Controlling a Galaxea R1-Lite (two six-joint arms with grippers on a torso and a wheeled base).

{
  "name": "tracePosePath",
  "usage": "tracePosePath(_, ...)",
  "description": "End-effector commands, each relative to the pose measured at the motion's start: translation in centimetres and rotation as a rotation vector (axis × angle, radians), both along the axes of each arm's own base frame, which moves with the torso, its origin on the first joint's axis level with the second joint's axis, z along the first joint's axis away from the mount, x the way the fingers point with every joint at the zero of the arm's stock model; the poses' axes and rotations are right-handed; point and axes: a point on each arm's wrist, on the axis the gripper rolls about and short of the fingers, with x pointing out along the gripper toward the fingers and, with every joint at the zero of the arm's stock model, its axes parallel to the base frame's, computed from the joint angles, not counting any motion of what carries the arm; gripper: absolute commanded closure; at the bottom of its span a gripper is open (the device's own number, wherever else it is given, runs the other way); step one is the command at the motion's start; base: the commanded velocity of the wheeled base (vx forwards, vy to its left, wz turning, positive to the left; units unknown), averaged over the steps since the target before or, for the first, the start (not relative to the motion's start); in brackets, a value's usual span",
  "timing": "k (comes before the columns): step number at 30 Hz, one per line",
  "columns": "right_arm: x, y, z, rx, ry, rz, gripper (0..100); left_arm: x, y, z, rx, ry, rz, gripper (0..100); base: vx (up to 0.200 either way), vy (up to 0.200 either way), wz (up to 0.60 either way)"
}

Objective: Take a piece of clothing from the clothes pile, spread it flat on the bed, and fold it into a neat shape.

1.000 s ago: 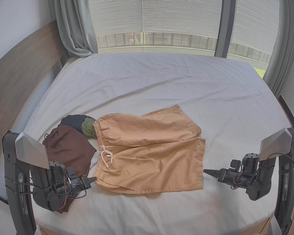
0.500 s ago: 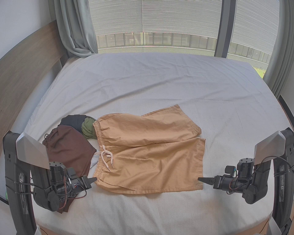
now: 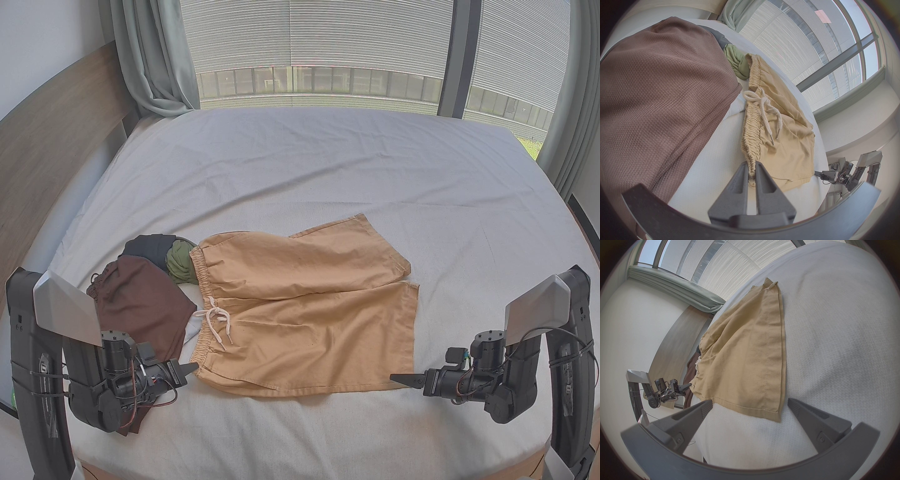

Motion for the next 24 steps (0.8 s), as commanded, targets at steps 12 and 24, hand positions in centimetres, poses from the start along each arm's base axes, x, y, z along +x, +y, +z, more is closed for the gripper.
tracePosePath(12, 0.15, 0.5, -0.38, 0.001, 0.001, 0.015, 100, 0.0, -0.02, -0.09, 0.0, 0.001, -0.001, 100, 0.0, 0.0, 0.0)
tracePosePath(24, 0.19, -0.38, -0.34, -0.001, 0.007, -0.016, 100, -0.11, -0.01, -0.11, 0.0, 0.006, -0.001, 100, 0.0, 0.0, 0.0)
